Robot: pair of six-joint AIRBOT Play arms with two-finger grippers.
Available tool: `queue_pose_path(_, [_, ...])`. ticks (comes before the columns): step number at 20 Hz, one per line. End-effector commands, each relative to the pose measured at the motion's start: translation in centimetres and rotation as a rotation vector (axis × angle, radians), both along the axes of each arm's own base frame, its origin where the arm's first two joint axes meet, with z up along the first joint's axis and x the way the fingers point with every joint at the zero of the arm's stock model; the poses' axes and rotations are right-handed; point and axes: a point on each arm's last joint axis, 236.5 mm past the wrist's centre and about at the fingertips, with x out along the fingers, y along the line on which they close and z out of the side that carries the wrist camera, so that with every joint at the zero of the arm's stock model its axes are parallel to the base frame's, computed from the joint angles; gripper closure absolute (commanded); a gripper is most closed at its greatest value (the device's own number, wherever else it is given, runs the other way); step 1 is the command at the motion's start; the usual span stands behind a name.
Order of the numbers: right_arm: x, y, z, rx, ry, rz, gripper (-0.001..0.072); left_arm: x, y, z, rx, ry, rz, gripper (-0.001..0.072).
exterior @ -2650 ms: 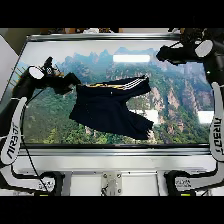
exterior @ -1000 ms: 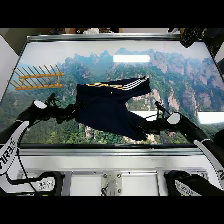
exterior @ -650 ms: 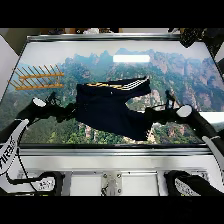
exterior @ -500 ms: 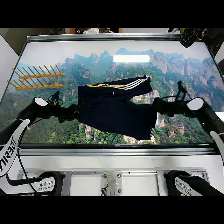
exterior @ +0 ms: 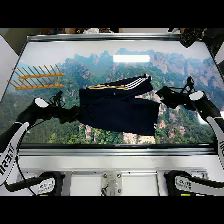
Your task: Fold the clothes and pants, and hang the long-sleeved shirts on hangers.
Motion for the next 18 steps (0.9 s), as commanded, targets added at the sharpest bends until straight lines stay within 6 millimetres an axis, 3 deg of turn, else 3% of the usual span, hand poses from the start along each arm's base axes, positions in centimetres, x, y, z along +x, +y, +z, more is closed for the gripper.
queue_pose_path(1, [0.5,-1.1,2.1,-0.061,-0.083,0.067,0.0141,-0.3,-0.1,0.1,-0.004,0.005,-0.009,0.0685])
queue_pose_path(3, [-2.3,-2.7,3.7,-0.176,-0.059,0.151,0.0142,-0.3,-0.1,0.1,-0.004,0.007,-0.011,0.0685])
queue_pose_path(4, [-4.5,-3.6,3.4,-0.235,0.007,0.179,0.0142,-0.3,-0.1,0.1,-0.003,0.007,-0.011,0.0685])
queue_pose_path(7, [-12.7,-5.4,0.3,-0.35,0.296,0.204,0.0142,-0.5,0.3,-0.2,0.019,0.007,-0.024,0.0684])
queue_pose_path(12, [-18.8,-0.1,-5.6,-0.242,0.449,0.279,0.0141,-0.5,0.3,-0.2,0.019,0.006,-0.023,0.0685])
queue_pose_path(18, [-19.5,6.0,-8.5,-0.179,0.454,0.372,0.014,-0.4,0.3,-0.2,0.021,0.002,-0.02,0.0685])
